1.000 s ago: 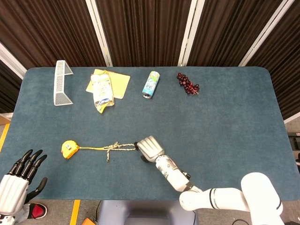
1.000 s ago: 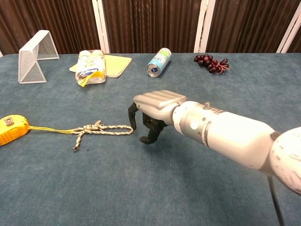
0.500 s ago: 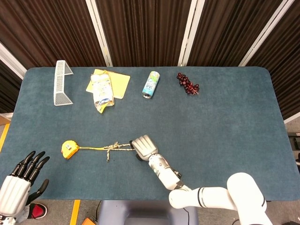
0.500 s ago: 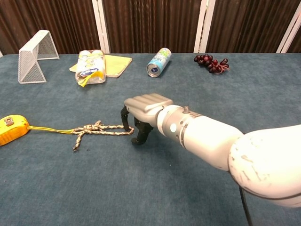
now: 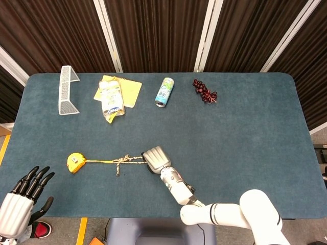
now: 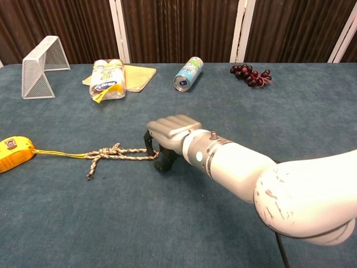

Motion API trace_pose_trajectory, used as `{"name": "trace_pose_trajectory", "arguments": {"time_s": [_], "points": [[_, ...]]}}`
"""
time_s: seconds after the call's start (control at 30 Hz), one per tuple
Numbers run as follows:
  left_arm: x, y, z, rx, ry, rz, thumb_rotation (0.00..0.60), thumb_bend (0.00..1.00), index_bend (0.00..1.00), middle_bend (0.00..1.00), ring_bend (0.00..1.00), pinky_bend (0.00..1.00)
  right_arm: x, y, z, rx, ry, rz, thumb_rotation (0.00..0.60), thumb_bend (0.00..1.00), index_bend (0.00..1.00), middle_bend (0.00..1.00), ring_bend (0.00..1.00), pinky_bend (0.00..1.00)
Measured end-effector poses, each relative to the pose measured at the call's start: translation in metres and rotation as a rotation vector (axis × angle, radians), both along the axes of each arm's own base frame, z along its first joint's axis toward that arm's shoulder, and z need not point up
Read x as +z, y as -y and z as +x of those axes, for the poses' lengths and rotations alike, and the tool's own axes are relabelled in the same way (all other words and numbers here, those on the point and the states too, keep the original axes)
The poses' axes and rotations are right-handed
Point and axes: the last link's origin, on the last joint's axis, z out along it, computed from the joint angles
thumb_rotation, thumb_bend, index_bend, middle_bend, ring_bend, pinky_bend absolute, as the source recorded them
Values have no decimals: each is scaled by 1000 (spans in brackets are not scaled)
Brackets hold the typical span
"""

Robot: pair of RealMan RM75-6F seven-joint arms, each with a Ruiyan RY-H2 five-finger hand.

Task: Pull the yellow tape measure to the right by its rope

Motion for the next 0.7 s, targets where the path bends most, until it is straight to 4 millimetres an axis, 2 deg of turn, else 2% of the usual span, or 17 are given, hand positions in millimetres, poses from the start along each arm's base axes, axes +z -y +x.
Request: {"name": "trace_pose_trajectory", "arguments": {"time_s": [0.37,0.57,0.7], "points": [[-1,0,1,-4,-3,-2,600,371,136,98,65,265,9,6,-9,24,-40,-73,600,586,912,1000,826,1000],[-2,-1,1,-5,-10,-5,600,371,136,98,65,265,25,10,-17,33,-32,-99,600,593,932,1000,826,1000],[-4,-2,2,-7,-19,-1,600,371,137,98,65,265,46,12,-27,26,-13,-117,600,594,932,1000,826,1000]]}}
